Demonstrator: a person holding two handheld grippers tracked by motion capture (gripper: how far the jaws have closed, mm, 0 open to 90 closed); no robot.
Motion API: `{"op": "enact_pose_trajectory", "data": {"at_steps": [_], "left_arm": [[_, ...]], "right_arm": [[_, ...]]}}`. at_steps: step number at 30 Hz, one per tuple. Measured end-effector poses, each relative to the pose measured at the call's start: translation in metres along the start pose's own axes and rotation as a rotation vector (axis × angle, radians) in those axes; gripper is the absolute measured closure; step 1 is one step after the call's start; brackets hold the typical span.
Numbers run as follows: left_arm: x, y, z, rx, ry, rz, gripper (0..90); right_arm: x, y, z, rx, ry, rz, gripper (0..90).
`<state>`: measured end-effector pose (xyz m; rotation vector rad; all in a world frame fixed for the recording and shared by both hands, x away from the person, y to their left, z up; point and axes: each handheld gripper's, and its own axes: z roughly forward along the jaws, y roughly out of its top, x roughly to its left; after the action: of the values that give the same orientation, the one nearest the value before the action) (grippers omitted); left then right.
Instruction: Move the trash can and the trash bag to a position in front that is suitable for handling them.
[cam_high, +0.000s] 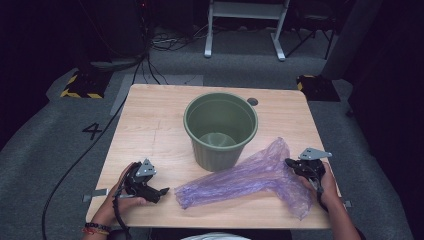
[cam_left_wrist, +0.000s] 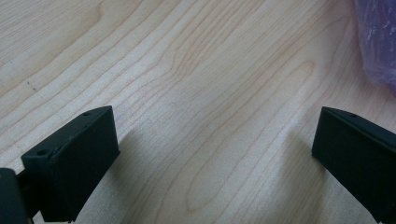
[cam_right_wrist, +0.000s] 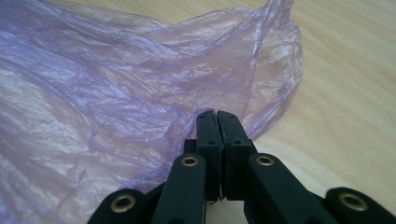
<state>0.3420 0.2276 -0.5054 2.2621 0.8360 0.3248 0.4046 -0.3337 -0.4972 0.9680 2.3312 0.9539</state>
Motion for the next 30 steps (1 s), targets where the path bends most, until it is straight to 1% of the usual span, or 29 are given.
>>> {"op": "enact_pose_trajectory", "data": {"at_steps": [2, 4, 6, 7, 8, 10, 11, 13, 14, 15, 17, 19, 21, 23, 24, 25, 26, 30], "left_arm": [[0.0, 0.0, 0.0, -0.001, 0.004, -0.004, 0.2], [-0.001, 0.001, 0.0, 0.001, 0.008, -0.01, 0.3], [-0.001, 0.001, 0.001, 0.0, 0.01, -0.013, 0.3], [-0.002, 0.001, 0.001, -0.001, 0.011, -0.014, 0.3], [-0.002, 0.001, 0.001, 0.0, 0.013, -0.015, 0.3], [-0.003, 0.001, 0.001, -0.002, 0.014, -0.019, 0.4], [-0.003, 0.001, 0.001, -0.001, 0.014, -0.019, 0.4], [-0.005, 0.002, 0.002, -0.001, 0.012, -0.016, 0.4], [-0.005, 0.002, 0.002, -0.001, 0.012, -0.016, 0.5], [-0.007, 0.002, 0.002, -0.002, 0.01, -0.011, 0.5], [-0.009, 0.003, 0.002, -0.006, 0.007, -0.007, 1.4], [-0.011, 0.003, 0.002, -0.013, 0.0, -0.001, 4.2], [-0.013, 0.004, 0.003, -0.016, -0.006, 0.006, 5.7], [-0.015, 0.005, 0.004, -0.015, -0.013, 0.013, 5.7], [-0.017, 0.006, 0.004, -0.014, -0.016, 0.017, 5.7], [-0.017, 0.006, 0.004, -0.014, -0.016, 0.017, 5.6], [-0.019, 0.006, 0.005, -0.012, -0.024, 0.022, 5.6], [-0.024, 0.008, 0.007, -0.017, -0.038, 0.033, 5.7]], "right_arm": [[-0.004, 0.005, 0.005, 0.011, -0.024, -0.013, 83.6], [-0.008, 0.009, 0.009, 0.024, -0.063, -0.025, 76.8], [-0.013, 0.014, 0.011, 0.03, -0.085, -0.01, 65.0], [-0.014, 0.016, 0.011, 0.03, -0.091, -0.001, 61.8], [-0.015, 0.017, 0.011, 0.025, -0.096, 0.005, 59.4], [-0.016, 0.019, 0.009, 0.01, -0.113, 0.022, 51.8], [-0.017, 0.02, 0.007, 0.006, -0.118, 0.031, 51.5], [-0.018, 0.022, 0.001, -0.016, -0.118, 0.044, 47.5], [-0.018, 0.022, 0.001, -0.016, -0.118, 0.044, 47.5], [-0.018, 0.025, -0.008, -0.056, -0.121, 0.066, 46.8], [-0.019, 0.028, -0.018, -0.095, -0.121, 0.082, 45.1], [-0.02, 0.031, -0.028, -0.14, -0.105, 0.106, 43.4], [-0.018, 0.033, -0.038, -0.171, -0.09, 0.109, 40.4], [-0.014, 0.034, -0.047, -0.188, -0.064, 0.111, 37.2], [-0.011, 0.034, -0.051, -0.188, -0.047, 0.104, 36.3], [-0.011, 0.034, -0.051, -0.188, -0.047, 0.104, 36.3], [-0.005, 0.033, -0.059, -0.188, -0.011, 0.095, 32.8], [0.012, 0.029, -0.076, -0.195, 0.074, 0.067, 29.5]]}}
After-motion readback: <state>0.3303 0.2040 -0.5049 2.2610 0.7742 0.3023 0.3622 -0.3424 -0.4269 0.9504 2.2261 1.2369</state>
